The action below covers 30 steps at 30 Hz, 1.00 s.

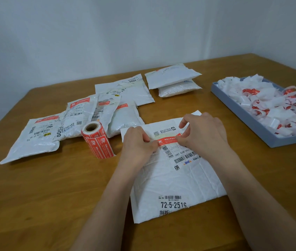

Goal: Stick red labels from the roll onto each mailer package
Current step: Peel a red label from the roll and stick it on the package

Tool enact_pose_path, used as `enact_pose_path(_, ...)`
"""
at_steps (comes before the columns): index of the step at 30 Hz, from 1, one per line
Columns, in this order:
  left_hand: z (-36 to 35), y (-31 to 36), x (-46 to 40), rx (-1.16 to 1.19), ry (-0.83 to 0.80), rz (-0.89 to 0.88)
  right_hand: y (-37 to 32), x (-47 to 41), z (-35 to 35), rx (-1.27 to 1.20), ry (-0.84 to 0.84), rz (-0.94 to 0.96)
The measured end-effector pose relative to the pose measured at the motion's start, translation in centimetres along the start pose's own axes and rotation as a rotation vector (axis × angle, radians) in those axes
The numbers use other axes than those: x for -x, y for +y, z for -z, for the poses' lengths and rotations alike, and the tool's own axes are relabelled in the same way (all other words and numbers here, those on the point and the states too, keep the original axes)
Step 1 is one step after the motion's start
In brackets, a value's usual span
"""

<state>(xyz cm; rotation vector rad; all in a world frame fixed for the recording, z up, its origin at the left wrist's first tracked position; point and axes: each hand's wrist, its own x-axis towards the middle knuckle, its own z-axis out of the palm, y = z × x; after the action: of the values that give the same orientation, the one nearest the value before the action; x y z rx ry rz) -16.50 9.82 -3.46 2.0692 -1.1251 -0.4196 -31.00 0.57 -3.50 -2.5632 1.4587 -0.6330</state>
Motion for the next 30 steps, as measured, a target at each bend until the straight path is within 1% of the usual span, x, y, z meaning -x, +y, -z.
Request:
enact_pose_path(9, -0.6, -0.8, -0.3, 0.021, 0.033, -0.018, -1.1, 0.6, 0.1, 0.155, 0.055, -0.044)
enact_pose_path(12, -1.0, -1.0, -0.4, 0.011, 0.04, -0.058, -1.0, 1.2, 0.5, 0.251, 0.077, -0.084)
enact_pose_path(13, -1.0, -0.9, -0.3, -0.001, 0.039, -0.083, -0.6, 1.4, 0.6, 0.236, 0.086, -0.104)
enact_pose_path(15, -0.7, -0.7, 0.0, -0.032, 0.03, -0.133, 0.5, 2.0, 0.5, 0.11, 0.094, -0.12)
enact_pose_path(19, 0.2, -0.9, 0.7, -0.085, 0.007, -0.225, 1.0, 2.9, -0.4, -0.074, 0.1, 0.031)
enact_pose_path(24, 0.5, -0.5, 3.1, -0.151, 0.02, -0.354, -0.1, 3.7, -1.7, -0.196, 0.086, 0.2)
enact_pose_path(26, 0.1, -0.6, 3.7, -0.207, 0.011, -0.404, -0.4, 4.1, -2.1, -0.193, 0.079, 0.235)
enact_pose_path(30, -1.1, -1.4, 4.0, -0.302, 0.024, -0.418, -0.6, 4.7, -2.5, -0.132, 0.018, 0.241)
